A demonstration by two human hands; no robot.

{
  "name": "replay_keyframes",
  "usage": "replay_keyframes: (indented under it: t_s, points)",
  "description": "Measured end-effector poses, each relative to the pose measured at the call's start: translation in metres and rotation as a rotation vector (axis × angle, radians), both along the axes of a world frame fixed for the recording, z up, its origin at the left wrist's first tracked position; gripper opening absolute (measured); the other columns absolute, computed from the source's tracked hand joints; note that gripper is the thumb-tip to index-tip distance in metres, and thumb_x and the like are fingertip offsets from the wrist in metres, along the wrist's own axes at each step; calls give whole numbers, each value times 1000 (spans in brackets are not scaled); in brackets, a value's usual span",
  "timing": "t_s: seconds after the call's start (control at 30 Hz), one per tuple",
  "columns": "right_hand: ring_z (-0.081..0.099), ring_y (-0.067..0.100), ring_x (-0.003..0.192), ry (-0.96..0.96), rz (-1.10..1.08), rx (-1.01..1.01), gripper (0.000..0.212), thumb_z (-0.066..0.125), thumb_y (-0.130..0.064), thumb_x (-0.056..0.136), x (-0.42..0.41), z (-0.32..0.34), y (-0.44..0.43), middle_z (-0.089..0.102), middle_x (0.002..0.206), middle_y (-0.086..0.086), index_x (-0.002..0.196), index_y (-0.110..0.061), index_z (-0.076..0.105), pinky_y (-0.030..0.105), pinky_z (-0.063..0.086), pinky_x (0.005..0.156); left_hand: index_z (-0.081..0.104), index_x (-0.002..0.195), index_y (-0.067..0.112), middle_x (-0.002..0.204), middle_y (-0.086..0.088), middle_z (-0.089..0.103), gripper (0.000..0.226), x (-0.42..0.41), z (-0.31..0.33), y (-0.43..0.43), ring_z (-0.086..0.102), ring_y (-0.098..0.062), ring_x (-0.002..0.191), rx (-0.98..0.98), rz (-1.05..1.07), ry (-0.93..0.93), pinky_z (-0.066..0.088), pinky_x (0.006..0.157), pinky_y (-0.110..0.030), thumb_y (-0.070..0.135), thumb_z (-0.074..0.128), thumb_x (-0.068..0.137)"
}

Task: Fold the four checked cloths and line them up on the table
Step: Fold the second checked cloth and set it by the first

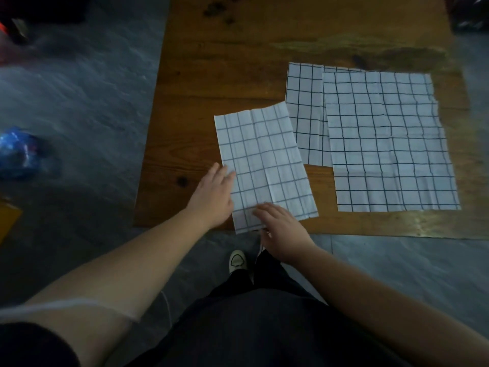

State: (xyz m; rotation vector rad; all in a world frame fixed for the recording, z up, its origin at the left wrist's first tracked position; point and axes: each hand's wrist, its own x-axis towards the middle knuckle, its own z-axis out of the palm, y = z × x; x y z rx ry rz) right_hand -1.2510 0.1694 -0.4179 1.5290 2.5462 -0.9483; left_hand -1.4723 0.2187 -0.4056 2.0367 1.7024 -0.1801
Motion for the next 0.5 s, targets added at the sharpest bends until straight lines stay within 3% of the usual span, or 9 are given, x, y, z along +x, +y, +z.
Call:
replay_keyframes:
  t_s: [0.1,0.2,0.27,0.33,0.4,0.5]
  points:
    - [11,17,155,-101,-86,27,66,54,-27,96,34,-6,0,24,166,-3,157,-25,29,42,12,127,-9,161,20,169,-2,-12,85,18,-4,-38,-18,-24,154,-38,-182,-24,0,127,-47,41,47,101]
    - [5,19,156,-225,-94,48,74,54,-43,95,61,-11,1,17,167,-3,158,-25,20,44,7,127,-17,160,20,167,-2,-19,99,31,-24,-67,-22,-28,153,-60,-321,63,-10,125,-45,57,50,97]
    - [8,19,155,-278,-80,53,76,53,-50,94,70,-14,0,18,166,-4,158,-26,20,46,7,127,-7,162,18,170,-4,-8,96,33,-37,-78,-12,-29,155,-11,-294,59,-10,122,-42,52,56,97]
    - [16,20,153,-302,-68,83,76,58,-50,92,71,-15,-3,25,163,-4,156,-28,24,48,12,126,17,161,15,169,-7,12,83,31,-45,-84,5,-29,156,61,-229,4,-1,123,-41,37,62,96]
    - [28,21,147,-311,-61,134,73,65,-43,88,70,-15,-10,35,156,-4,152,-28,32,48,20,123,44,149,11,161,-9,37,64,28,-48,-88,27,-30,151,156,-188,-33,13,121,-41,19,68,90]
    - [39,21,137,-292,-72,180,68,69,-28,83,66,-16,-21,45,145,-5,145,-27,41,46,29,117,58,136,9,149,-8,52,48,20,-49,-90,43,-28,143,229,-175,-52,20,118,-39,7,65,89]
